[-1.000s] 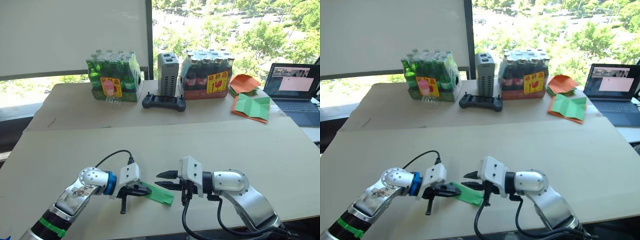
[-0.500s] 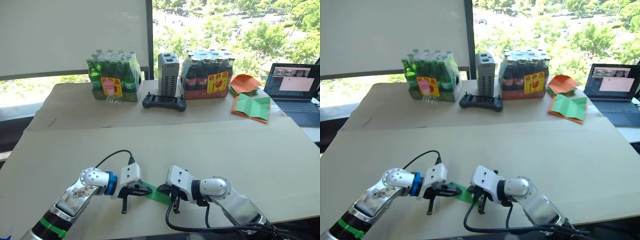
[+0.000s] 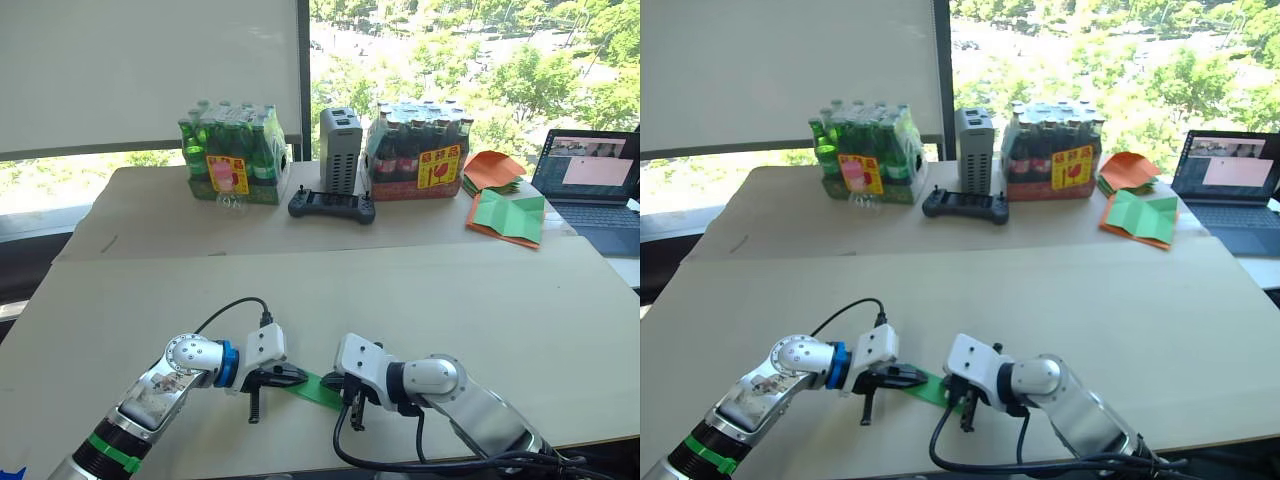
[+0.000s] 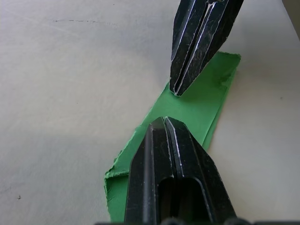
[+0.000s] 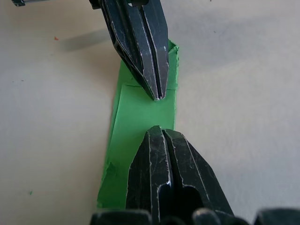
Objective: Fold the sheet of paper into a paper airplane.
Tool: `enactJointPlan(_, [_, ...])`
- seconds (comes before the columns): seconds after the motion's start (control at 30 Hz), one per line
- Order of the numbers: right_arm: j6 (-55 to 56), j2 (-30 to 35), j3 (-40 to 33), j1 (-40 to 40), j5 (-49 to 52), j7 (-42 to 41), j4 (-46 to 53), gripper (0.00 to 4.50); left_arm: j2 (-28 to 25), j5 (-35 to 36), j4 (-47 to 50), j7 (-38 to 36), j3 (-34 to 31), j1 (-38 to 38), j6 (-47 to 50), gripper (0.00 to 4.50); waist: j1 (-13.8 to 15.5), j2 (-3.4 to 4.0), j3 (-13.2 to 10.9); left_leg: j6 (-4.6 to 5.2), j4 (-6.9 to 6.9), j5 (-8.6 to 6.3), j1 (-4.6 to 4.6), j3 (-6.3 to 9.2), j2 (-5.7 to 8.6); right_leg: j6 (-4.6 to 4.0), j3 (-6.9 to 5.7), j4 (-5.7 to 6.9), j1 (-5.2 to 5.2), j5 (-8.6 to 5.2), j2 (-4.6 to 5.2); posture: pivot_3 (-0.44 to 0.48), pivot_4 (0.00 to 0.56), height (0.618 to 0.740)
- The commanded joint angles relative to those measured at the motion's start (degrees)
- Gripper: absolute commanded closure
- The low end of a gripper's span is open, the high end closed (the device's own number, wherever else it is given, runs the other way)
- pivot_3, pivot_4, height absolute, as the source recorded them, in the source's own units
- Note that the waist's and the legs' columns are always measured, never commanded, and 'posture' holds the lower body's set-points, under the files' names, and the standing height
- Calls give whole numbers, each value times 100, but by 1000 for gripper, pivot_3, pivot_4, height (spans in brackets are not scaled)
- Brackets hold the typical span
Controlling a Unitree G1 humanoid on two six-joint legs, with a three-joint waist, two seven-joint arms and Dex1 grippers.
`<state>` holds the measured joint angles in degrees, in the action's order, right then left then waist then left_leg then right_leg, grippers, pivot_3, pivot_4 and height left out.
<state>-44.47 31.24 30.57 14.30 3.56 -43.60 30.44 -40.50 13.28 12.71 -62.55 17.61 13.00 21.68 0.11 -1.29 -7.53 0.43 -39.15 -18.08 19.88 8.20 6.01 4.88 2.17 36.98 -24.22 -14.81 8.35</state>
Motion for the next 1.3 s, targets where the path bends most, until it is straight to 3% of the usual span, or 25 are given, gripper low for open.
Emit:
enactJointPlan(0.03, [-569, 265, 122, -284, -5, -7, -324, 4486, -97, -170, -79, -5, 49, -95, -16, 4500, 10, 0, 3, 1, 0, 0, -3, 0, 0, 0, 0, -1, 2, 0, 0, 0, 150, 735])
enactJointPlan(0.7, [-810, 1205, -333, -940, 426, 26, 255, 4486, -83, -389, -294, -13, 126, -260, -404, 4500, 73, -7, 77, 14, 15, -9, -34, -1, -1, 1, -2, -25, 34, -1, 1, 0, 150, 735])
enactJointPlan(0.87, [-910, 1342, -490, -1027, 555, 52, 484, 4486, -57, -410, -403, -18, 163, -243, -518, 4500, 78, 3, 82, 50, 27, -30, -72, 5, -6, 5, -14, -62, 96, -3, 0, 0, 150, 735])
enactJointPlan(1.13, [-254, 779, -1609, -487, 1501, -180, 1014, 4486, -71, -373, -260, -20, 158, -176, -382, 4500, 63, 13, 72, 39, 24, -24, -60, 14, -3, 11, -22, -89, 100, 2, 1, 0, 150, 735])
enactJointPlan(1.3, [-41, 282, -1631, -390, 1757, -54, 1055, 4486, -80, -339, -204, -47, 130, -113, -268, 4500, 57, 21, 67, 37, 30, -24, -60, 18, -7, 12, -25, -87, 96, 2, -1, 0, 150, 735])
